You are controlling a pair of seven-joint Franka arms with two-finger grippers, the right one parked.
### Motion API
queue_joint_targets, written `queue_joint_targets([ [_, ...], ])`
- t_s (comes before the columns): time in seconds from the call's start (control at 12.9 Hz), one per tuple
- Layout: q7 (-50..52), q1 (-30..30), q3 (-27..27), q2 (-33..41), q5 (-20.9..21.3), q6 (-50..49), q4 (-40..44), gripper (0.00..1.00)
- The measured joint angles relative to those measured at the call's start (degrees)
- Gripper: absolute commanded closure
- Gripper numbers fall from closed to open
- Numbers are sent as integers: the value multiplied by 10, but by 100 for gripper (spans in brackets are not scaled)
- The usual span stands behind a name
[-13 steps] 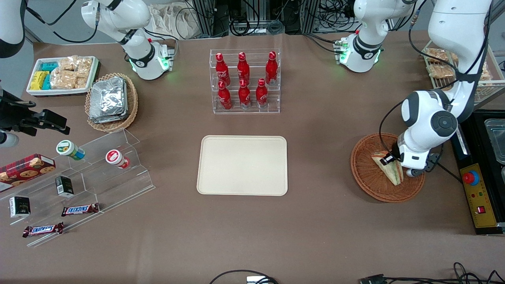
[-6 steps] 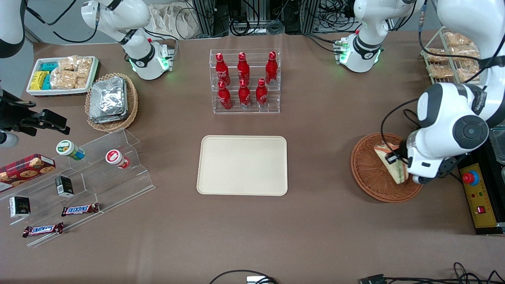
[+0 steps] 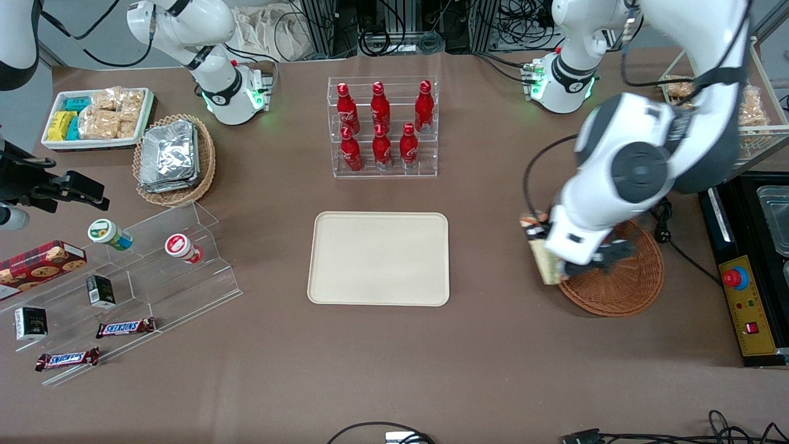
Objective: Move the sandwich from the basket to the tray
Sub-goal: 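Lift the sandwich and carry it over the cream tray, then lower the sandwich onto the tray and open the left gripper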
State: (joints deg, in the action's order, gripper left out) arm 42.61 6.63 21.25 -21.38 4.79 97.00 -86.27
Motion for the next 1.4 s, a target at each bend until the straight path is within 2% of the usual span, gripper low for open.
queue_joint_targets([
  [0.16, 24, 56, 1, -43, 7, 29, 17, 100],
  [0.39, 59, 120, 2, -122, 60, 130, 29, 100],
  [0.7, 66, 153, 1, -216, 77, 234, 34, 98],
  [0.78, 66, 159, 1, -229, 77, 241, 36, 64],
  [0.85, 66, 163, 1, -235, 78, 243, 38, 1],
  [1.17, 69, 166, 1, -235, 78, 238, 49, 0],
  [1.4, 65, 167, 2, -220, 78, 166, 62, 0],
])
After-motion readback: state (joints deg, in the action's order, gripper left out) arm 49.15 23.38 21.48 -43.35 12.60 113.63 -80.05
